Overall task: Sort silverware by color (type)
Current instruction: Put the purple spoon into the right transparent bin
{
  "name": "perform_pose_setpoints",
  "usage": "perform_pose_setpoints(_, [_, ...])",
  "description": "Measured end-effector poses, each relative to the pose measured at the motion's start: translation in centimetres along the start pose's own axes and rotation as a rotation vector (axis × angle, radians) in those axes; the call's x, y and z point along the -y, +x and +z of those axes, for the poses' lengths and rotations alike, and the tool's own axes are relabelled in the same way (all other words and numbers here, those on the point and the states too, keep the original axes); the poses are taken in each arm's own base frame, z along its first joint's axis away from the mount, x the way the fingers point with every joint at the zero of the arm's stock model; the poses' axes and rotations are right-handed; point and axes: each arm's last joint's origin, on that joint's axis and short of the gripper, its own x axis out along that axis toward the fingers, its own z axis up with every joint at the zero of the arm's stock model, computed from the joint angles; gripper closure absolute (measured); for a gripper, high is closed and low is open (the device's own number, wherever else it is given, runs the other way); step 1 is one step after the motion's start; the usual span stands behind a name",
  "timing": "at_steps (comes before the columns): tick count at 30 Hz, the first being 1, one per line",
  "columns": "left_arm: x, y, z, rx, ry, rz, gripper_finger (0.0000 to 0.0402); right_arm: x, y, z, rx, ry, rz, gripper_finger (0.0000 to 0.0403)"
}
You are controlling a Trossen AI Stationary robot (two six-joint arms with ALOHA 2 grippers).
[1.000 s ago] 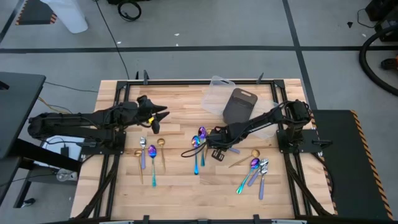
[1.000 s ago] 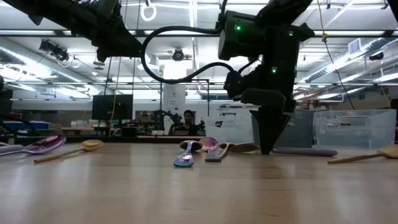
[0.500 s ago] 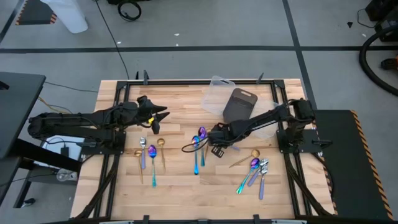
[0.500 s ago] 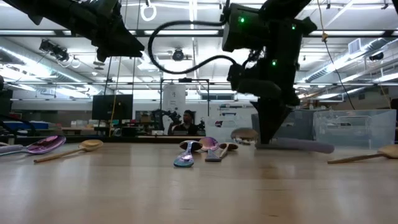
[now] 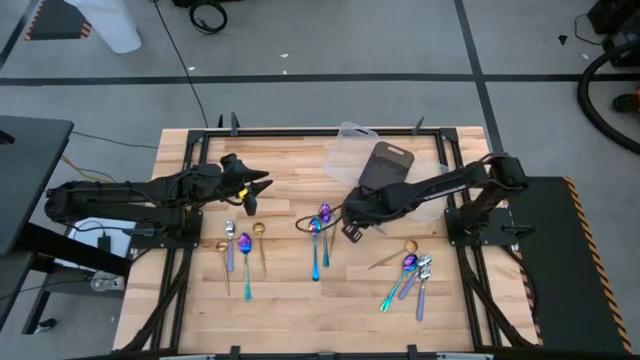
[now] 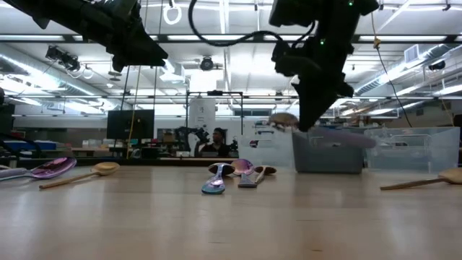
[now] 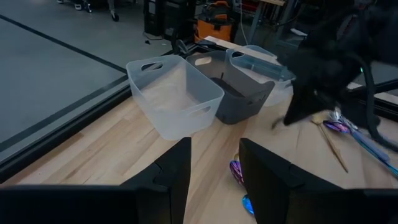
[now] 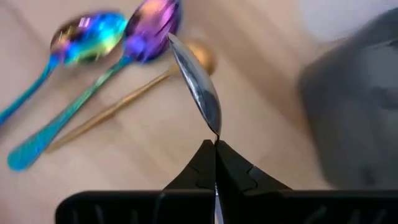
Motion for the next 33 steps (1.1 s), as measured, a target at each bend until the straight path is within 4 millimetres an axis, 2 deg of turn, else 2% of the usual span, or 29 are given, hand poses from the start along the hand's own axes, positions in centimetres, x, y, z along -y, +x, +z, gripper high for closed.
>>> perform_pose_setpoints(15, [0.0, 0.0, 0.0, 0.000, 0.000, 0.000, 0.0260, 2.5, -5.8, 1.2, 0.193, 0.094, 0.075, 0.0396])
perform_pose_setpoints(21, [0.0, 0.0, 0.0, 0.000, 0.000, 0.000, 0.0260, 4.3, -8.2, 1.1, 0.242, 0.148, 0.061, 0.0396])
perform_pose_setpoints(33, [0.0, 0.0, 0.0, 0.000, 0.000, 0.000, 0.0260, 8.6, -10.2, -0.1, 0.167, 0.274, -0.097, 0.0396])
